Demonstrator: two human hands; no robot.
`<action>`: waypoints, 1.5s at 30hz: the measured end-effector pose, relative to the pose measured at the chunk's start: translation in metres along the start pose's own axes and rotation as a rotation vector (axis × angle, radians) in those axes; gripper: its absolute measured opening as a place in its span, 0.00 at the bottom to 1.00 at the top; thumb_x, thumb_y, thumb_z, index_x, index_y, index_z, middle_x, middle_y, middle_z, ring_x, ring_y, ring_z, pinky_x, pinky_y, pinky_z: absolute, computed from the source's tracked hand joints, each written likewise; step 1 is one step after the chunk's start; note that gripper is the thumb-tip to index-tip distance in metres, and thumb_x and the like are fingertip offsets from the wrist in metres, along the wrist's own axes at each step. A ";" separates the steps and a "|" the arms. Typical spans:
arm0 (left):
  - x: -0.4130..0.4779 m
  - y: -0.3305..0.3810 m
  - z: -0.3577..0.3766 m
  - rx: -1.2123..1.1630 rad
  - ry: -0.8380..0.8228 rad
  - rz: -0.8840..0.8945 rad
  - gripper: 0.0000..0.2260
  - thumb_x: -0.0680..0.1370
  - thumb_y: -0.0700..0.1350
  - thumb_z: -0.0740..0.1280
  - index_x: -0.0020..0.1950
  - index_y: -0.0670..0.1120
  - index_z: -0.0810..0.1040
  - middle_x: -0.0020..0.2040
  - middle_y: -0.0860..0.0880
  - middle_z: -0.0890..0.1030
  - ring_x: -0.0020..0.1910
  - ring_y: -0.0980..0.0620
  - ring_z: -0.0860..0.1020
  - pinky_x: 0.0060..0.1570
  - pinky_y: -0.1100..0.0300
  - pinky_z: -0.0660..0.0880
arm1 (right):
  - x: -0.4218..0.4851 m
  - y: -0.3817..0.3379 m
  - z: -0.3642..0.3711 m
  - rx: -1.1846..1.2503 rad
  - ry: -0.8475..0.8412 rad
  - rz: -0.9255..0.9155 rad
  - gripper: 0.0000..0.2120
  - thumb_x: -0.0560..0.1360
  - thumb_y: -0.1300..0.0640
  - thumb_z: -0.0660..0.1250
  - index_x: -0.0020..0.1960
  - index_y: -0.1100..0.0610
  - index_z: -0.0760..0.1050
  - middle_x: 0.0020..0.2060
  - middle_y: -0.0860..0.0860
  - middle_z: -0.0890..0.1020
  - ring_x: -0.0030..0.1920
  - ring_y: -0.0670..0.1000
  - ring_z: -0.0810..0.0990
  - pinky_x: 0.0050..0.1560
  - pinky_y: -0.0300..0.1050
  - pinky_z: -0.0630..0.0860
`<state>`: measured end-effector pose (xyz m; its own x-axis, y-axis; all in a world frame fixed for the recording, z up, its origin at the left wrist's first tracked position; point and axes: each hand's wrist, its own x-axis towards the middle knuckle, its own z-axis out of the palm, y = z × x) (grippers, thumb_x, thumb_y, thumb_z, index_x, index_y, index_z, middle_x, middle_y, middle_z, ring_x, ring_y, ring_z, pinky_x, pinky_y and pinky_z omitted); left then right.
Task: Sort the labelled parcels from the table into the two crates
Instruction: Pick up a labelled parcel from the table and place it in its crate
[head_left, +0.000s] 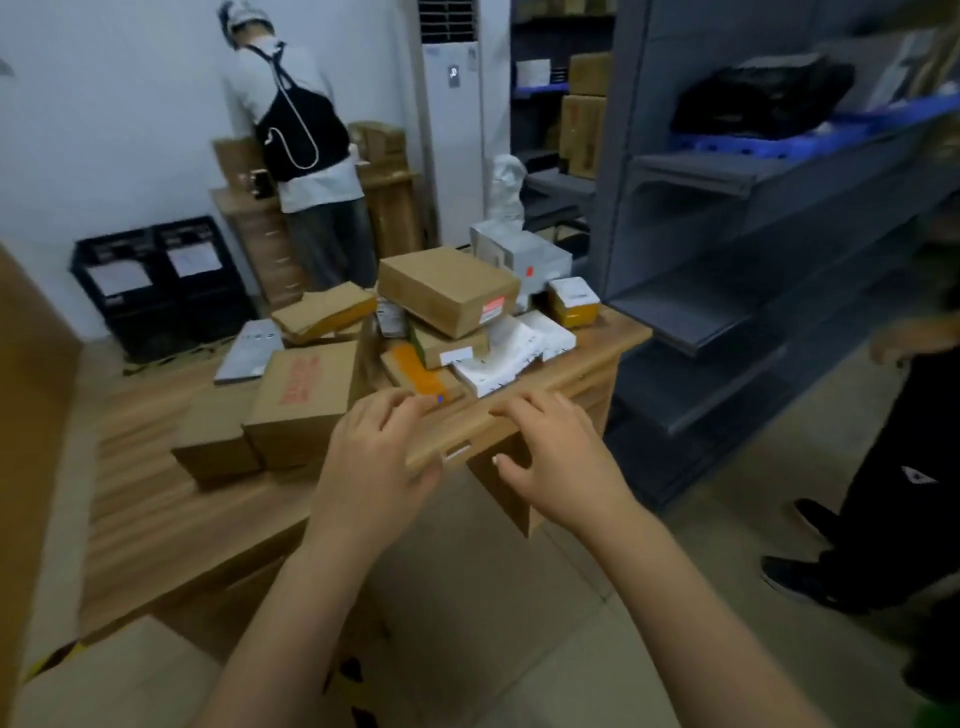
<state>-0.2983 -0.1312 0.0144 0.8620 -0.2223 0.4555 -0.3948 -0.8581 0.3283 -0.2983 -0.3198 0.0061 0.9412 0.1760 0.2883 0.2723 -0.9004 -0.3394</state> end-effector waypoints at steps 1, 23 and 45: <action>0.011 -0.002 0.003 0.003 0.018 -0.029 0.24 0.72 0.44 0.74 0.67 0.50 0.74 0.65 0.50 0.73 0.66 0.50 0.67 0.65 0.52 0.65 | 0.017 0.005 0.001 0.017 -0.008 -0.023 0.20 0.75 0.52 0.68 0.66 0.49 0.71 0.59 0.46 0.73 0.61 0.49 0.69 0.62 0.42 0.64; 0.221 -0.040 0.130 0.027 0.019 -0.221 0.23 0.73 0.48 0.73 0.67 0.50 0.74 0.64 0.52 0.73 0.66 0.51 0.69 0.63 0.58 0.64 | 0.250 0.147 0.034 0.070 -0.106 -0.085 0.21 0.76 0.52 0.68 0.68 0.47 0.69 0.64 0.44 0.71 0.64 0.47 0.68 0.63 0.42 0.67; 0.382 -0.138 0.231 0.073 -0.218 -0.376 0.40 0.72 0.61 0.70 0.77 0.58 0.53 0.75 0.54 0.57 0.75 0.52 0.54 0.73 0.51 0.61 | 0.451 0.250 0.097 0.063 -0.225 0.056 0.28 0.74 0.53 0.71 0.72 0.49 0.66 0.66 0.49 0.70 0.67 0.51 0.67 0.67 0.47 0.69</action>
<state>0.1588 -0.2045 -0.0477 0.9915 0.0258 0.1273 -0.0240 -0.9268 0.3748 0.2132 -0.4267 -0.0361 0.9741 0.2172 0.0634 0.2240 -0.8857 -0.4066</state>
